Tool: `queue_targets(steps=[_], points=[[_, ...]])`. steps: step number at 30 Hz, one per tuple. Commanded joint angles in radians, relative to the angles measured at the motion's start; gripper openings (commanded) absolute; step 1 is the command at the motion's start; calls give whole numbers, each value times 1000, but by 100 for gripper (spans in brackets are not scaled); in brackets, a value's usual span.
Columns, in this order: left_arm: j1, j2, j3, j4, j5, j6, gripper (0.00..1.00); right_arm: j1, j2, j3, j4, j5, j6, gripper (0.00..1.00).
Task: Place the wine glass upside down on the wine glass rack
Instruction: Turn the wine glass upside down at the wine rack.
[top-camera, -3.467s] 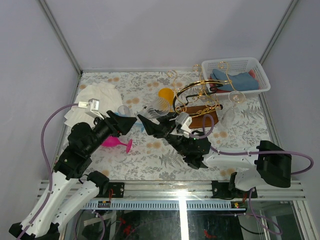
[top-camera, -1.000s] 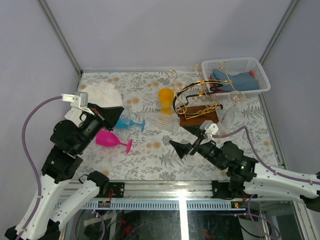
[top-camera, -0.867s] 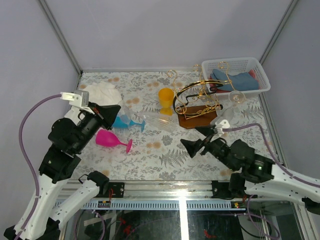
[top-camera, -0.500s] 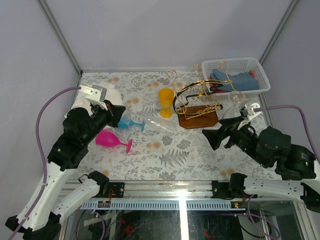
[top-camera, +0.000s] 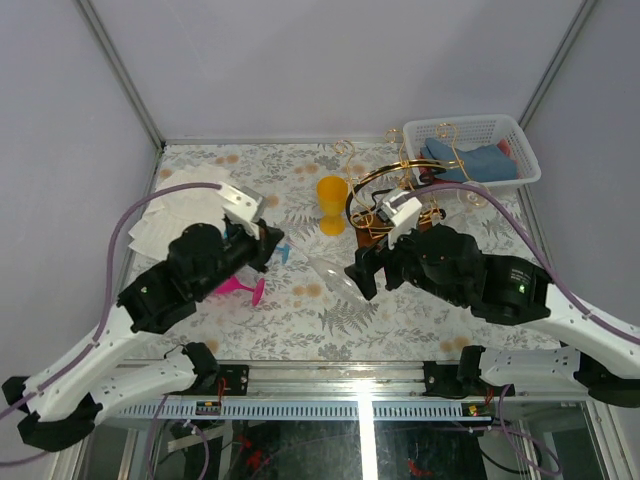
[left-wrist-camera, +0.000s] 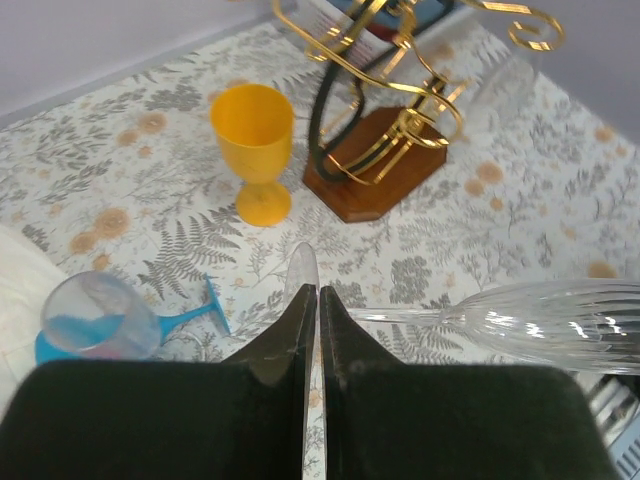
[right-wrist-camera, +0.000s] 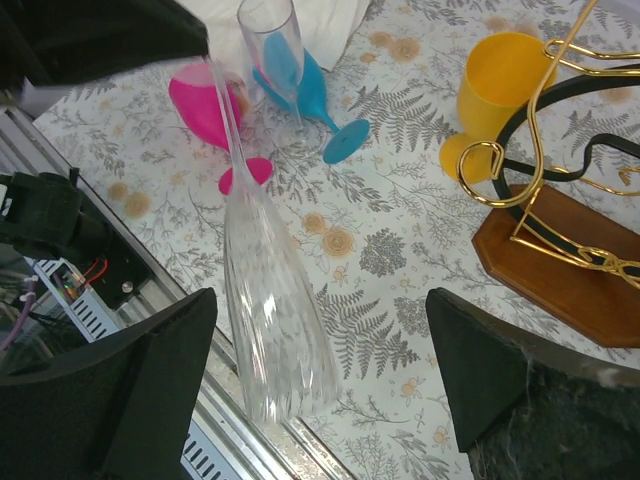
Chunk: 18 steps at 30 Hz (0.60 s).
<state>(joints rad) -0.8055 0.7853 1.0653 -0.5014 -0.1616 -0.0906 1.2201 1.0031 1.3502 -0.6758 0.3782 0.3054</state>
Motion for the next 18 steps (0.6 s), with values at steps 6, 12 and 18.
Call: queue_targets(steps=[6, 12, 18], points=[[-295, 78, -11, 106, -254, 111, 0, -191, 33, 6, 73, -327, -4, 92], [-323, 116, 1, 105, -186, 167, 0, -327, 52, -73, 125, -598, 13, 92], [-350, 134, -4, 101, -178, 210, 0, -335, 63, -139, 184, -646, 38, 87]])
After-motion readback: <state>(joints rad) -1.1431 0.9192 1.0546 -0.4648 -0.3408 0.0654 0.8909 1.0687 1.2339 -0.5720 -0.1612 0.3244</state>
